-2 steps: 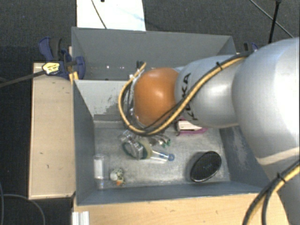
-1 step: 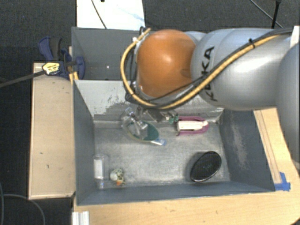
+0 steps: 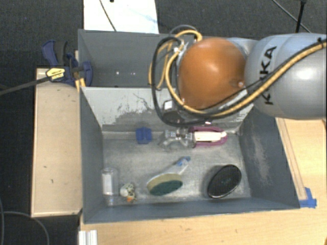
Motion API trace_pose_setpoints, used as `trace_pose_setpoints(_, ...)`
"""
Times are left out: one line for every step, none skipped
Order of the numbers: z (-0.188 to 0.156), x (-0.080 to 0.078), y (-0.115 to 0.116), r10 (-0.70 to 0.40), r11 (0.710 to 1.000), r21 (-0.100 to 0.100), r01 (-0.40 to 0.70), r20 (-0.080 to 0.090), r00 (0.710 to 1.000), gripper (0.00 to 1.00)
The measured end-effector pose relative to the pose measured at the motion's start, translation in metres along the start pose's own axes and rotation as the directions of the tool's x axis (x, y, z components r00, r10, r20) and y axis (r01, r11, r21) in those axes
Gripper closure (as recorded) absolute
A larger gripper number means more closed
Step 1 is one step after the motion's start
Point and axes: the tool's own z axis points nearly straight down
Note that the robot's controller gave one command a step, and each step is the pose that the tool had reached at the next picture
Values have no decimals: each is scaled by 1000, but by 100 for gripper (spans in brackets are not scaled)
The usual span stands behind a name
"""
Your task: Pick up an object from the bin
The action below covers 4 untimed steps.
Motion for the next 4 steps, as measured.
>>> trace_pose_setpoints(0,-2,1,4,1000,-3,-4,1,1000,0)
trace_pose_setpoints(121,-13,-4,141,990,-1,-141,0,990,0)
trace_pose_setpoints(118,-11,79,26,1000,-2,-26,2,1000,0)
trace_pose_setpoints(110,-69,99,123,992,2,-123,4,992,0)
